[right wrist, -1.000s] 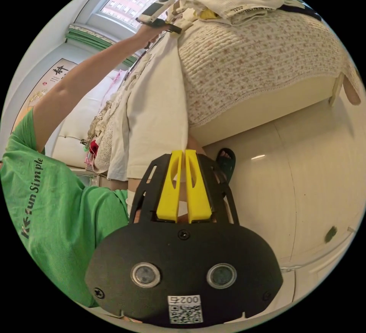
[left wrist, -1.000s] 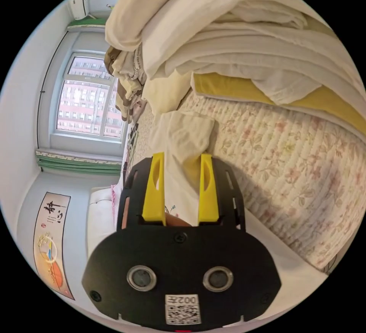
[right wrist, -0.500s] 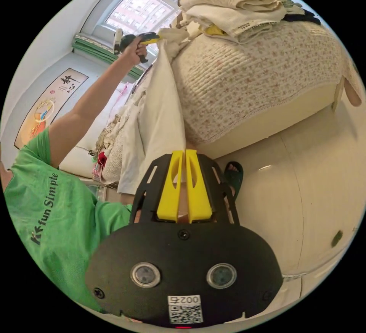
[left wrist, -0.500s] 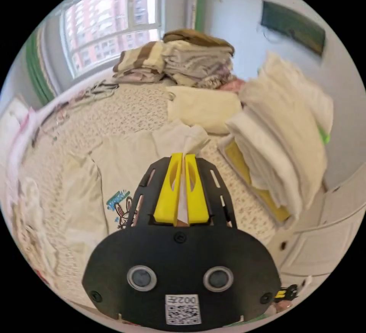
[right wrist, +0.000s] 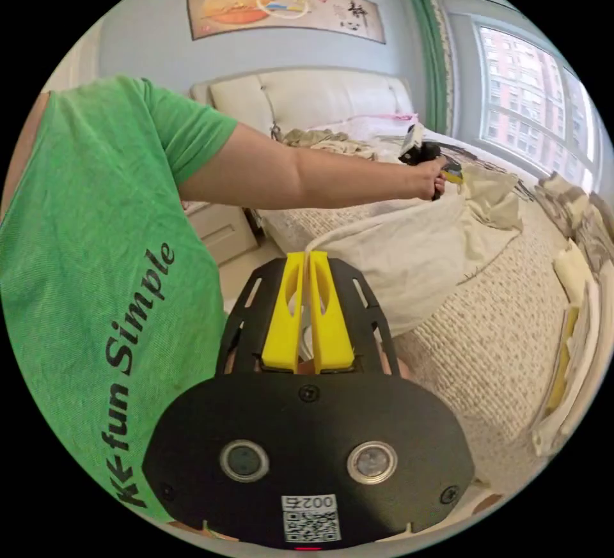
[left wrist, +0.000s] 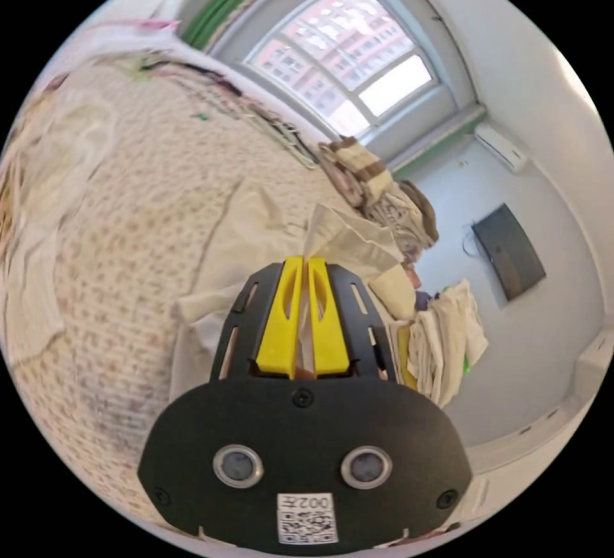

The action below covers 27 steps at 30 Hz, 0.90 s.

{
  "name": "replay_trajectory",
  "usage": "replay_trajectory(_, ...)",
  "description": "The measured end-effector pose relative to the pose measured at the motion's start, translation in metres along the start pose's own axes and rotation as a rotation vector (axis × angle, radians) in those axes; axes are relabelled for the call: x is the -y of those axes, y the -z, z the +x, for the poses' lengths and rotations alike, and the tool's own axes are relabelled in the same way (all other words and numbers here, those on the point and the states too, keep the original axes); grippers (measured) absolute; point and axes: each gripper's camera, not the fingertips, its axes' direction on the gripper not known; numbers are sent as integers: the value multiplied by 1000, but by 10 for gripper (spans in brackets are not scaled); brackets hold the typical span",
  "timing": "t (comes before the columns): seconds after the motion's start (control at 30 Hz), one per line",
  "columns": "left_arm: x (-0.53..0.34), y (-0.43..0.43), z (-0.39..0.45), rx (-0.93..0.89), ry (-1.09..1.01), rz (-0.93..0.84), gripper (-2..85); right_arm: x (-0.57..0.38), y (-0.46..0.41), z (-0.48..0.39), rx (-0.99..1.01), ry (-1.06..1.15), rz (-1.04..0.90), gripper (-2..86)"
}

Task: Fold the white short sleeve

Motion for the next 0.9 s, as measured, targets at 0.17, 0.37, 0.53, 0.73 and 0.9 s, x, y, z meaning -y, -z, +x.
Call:
replay_trajectory(0.17,4,21,-55,-46,87,-14,-13,40,-38,-11,39,52,-114,-9)
replay_trajectory(0.37,24,27,-64,-52,72,-73,-15,52,-29,6,132,-65,-84,-9)
replay_trajectory(0.53,14,22,-63,-59,110,-68,-14,64,-26,7,141,-101,-87,-9)
replay_trajectory(0.73,7,18,-4,66,-45,-32,-12,78,-31,1,92,-106,-132,-8)
replay_trajectory(0.9,-60,-17,162,490,-878,4,-11,87,-29,2,93,-125,-140,-8)
